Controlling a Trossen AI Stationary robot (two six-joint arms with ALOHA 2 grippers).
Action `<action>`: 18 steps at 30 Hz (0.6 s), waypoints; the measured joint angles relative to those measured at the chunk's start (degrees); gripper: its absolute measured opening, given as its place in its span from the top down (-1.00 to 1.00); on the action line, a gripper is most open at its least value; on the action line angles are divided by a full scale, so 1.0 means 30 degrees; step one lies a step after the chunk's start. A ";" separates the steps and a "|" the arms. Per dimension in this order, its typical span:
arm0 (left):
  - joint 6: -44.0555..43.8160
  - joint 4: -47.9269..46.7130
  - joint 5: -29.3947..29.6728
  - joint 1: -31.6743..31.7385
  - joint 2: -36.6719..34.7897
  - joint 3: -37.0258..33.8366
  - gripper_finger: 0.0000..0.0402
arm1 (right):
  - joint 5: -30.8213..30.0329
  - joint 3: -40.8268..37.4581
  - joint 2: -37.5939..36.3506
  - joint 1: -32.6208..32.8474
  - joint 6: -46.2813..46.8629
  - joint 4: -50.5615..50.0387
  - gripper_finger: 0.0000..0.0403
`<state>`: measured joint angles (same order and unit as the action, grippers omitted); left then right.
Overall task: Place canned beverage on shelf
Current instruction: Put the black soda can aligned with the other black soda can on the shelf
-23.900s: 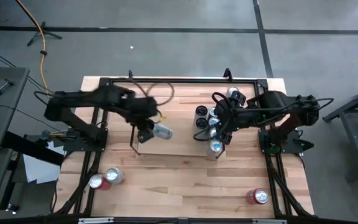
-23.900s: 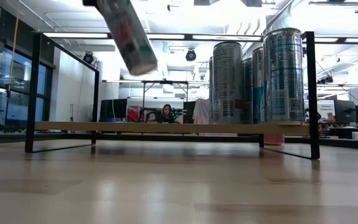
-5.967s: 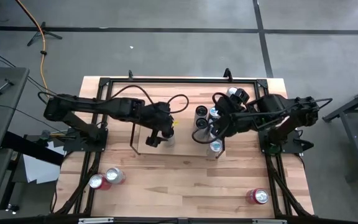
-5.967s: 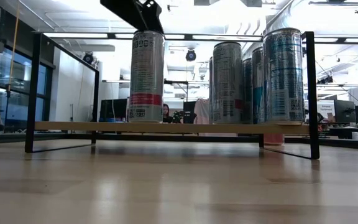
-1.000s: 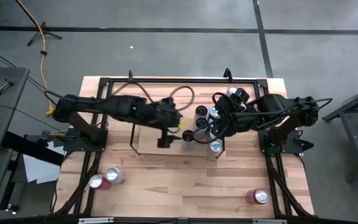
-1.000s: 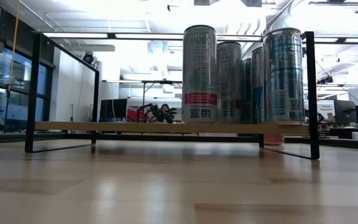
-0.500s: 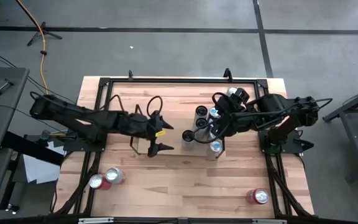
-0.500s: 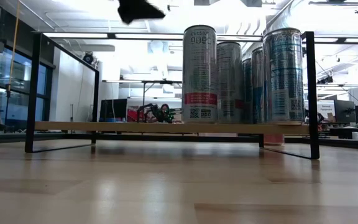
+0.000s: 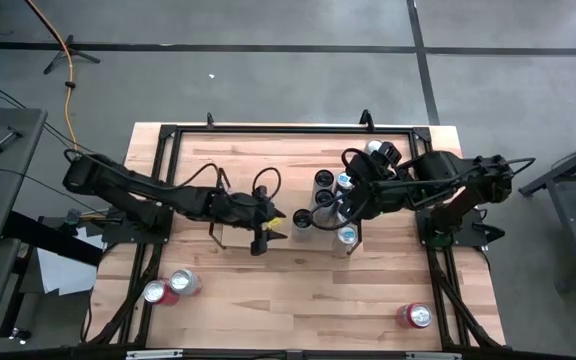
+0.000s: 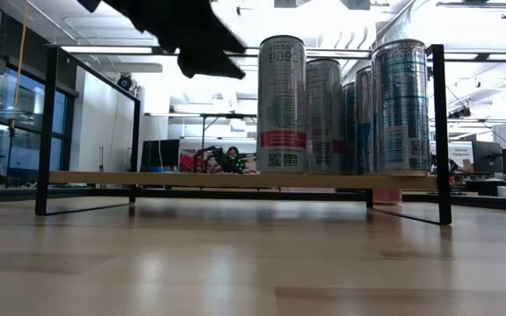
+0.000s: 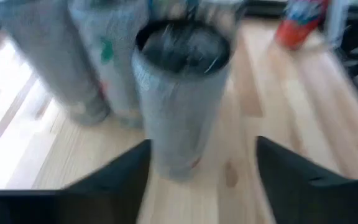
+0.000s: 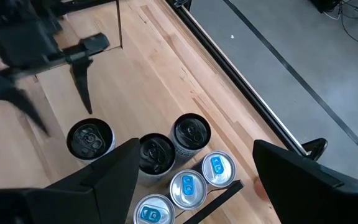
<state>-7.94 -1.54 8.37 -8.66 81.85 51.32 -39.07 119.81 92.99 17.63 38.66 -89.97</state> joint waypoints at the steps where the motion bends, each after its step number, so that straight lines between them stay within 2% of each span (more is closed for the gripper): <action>1: -0.0221 -0.0265 0.0323 -0.0017 0.0154 -0.0021 0.03 | 0.0008 0.0005 0.0000 0.0001 0.0039 -0.0007 -0.48; 5: -0.0825 -0.0121 0.0546 -0.0010 0.0935 -0.0019 0.82 | 0.0023 -0.0001 0.0000 0.0001 0.0145 -0.0007 -0.48; 6: -0.0833 0.0247 0.0499 -0.0010 0.1195 -0.0020 0.90 | 0.0016 0.0006 0.0000 0.0001 0.0152 -0.0007 -0.48; 11: -0.0933 0.0941 0.0250 -0.0010 0.2387 -0.0012 0.98 | 0.0019 0.0003 0.0000 -0.0006 0.0181 -0.0010 -0.48; 18: -0.1762 0.1368 0.0452 0.0004 0.3619 -0.0020 1.00 | 0.0016 0.0006 0.0000 -0.0006 0.0343 -0.0007 -0.48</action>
<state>-13.23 2.56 9.72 -8.64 92.71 51.27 -39.03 119.83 92.99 17.61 39.69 -90.00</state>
